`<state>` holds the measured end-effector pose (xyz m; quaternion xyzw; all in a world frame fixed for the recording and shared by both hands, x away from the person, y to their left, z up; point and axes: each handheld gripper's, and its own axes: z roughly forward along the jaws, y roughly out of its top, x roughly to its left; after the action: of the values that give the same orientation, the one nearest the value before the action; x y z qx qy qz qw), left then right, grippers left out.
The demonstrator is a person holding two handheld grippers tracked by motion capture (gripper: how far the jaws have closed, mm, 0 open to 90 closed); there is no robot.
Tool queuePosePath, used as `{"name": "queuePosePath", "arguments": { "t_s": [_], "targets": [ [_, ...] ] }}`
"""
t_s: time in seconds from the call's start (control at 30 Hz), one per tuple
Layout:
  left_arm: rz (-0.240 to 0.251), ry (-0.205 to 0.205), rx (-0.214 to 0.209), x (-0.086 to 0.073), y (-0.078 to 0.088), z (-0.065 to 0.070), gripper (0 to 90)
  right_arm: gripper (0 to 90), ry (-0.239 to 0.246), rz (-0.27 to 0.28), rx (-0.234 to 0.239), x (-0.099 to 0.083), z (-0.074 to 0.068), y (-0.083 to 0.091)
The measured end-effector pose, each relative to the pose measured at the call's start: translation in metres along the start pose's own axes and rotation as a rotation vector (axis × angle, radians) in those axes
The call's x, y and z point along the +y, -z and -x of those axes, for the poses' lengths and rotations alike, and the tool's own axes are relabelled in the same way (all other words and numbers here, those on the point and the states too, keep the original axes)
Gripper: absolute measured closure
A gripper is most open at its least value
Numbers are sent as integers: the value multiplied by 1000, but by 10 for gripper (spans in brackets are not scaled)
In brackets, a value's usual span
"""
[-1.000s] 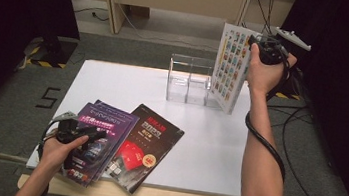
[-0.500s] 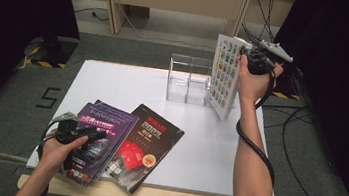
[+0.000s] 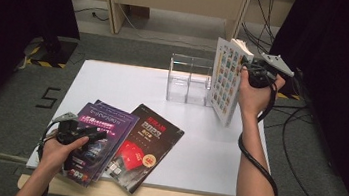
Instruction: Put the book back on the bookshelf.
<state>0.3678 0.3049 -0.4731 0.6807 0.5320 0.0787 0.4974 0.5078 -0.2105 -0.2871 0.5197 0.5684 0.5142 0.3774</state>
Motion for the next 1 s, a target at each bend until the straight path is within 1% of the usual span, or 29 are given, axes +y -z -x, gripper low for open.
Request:
{"name": "queuePosePath", "arguments": {
  "t_s": [0.2,0.37,0.5,0.53,0.6,0.7,0.77,0.9,0.93,1.0],
  "targets": [
    [5,1,-4,0,0,2,374,734,9,-40,7,-8,2,13],
    [8,-1,-5,1,2,2,374,732,23,-49,12,-14,2,23],
    [12,-1,-5,2,4,1,373,730,15,-52,10,-21,2,32],
    [14,1,-5,2,4,1,374,730,24,-52,12,-22,3,34],
    [15,1,-5,2,4,1,374,728,28,-61,17,-25,3,39],
    [17,1,-6,2,4,2,374,722,18,-75,27,-28,4,44],
    [14,-1,-7,2,4,3,374,717,22,-81,34,-29,6,47],
    [10,-1,-10,1,3,4,374,685,12,-112,46,-28,9,51],
    [10,-2,-11,1,2,4,374,684,14,-120,43,-28,10,51],
    [9,-3,-12,1,2,4,374,676,8,-157,57,-25,11,49]
  ]
}}
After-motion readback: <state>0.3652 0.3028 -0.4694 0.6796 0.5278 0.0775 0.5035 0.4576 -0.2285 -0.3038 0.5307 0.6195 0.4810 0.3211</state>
